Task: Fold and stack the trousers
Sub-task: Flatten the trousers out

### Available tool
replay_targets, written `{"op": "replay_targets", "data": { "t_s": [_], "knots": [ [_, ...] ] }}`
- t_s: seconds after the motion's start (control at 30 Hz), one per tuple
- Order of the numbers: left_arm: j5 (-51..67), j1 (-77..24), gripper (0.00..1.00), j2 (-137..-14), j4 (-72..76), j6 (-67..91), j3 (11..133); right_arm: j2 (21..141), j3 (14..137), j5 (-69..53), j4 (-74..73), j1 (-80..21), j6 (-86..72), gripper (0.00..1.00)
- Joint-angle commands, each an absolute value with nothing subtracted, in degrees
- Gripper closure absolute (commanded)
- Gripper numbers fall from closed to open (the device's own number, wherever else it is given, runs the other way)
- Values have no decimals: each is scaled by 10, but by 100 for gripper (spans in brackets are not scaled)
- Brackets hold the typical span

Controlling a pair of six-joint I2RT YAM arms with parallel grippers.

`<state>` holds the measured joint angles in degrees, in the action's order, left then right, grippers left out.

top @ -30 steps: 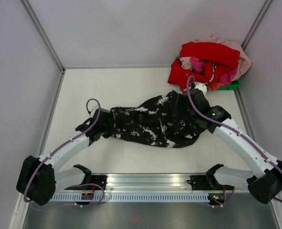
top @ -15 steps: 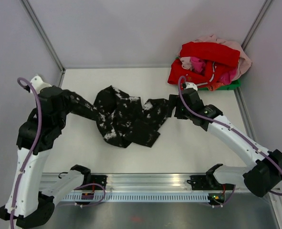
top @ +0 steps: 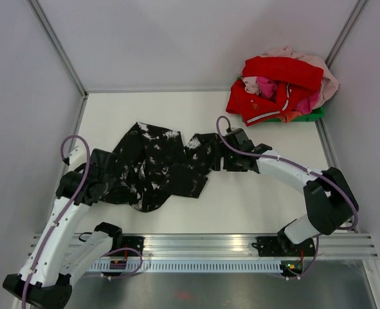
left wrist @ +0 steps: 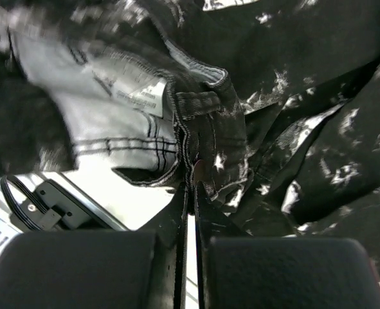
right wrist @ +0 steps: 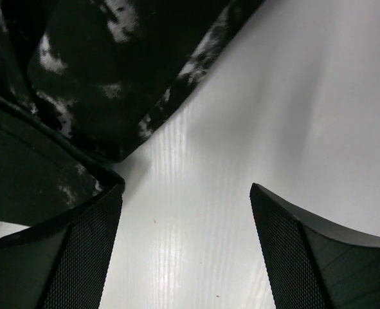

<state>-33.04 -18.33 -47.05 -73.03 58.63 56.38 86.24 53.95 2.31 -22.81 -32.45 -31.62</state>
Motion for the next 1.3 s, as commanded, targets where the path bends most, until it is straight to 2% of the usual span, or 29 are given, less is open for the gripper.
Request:
{"op": "replay_targets", "data": {
  "t_s": [0.0,0.2,0.3,0.43,0.67,0.77,0.87,0.9,0.97,1.0,1.1,1.2,1.27],
  "knots": [
    [-344,-182,98,-462,-748,647,570,888,545,-59,-155,-340,-316,14],
    [-334,-183,98,-464,-727,636,551,897,526,-84,-52,-443,-213,15],
    [-318,-182,98,-467,-700,622,549,914,516,-77,-21,-451,-169,14],
    [-312,-183,98,-461,-693,613,554,950,567,-61,-47,-451,-114,14],
    [-320,-182,98,-431,-712,630,538,1044,628,-149,-60,-455,-62,15],
    [-323,-182,98,-404,-716,637,523,1067,640,-158,-72,-463,-61,23],
    [-318,-182,98,-386,-705,635,513,1067,628,-158,-66,-469,-74,36],
    [-316,-182,98,-386,-703,633,513,1064,618,-158,-58,-470,-80,52],
    [-313,-182,98,-394,-703,628,517,1050,605,-158,-43,-470,-101,71],
    [-310,-182,98,-398,-706,627,519,1048,596,-156,-31,-470,-109,99],
    [-302,-182,98,-401,-703,628,520,1033,609,-143,-39,-470,-125,100],
    [-281,-182,98,-386,-673,613,495,991,630,-88,-65,-469,-132,100],
    [-262,-182,98,-386,-616,598,471,920,622,-18,-54,-461,-141,100]
  ]
}}
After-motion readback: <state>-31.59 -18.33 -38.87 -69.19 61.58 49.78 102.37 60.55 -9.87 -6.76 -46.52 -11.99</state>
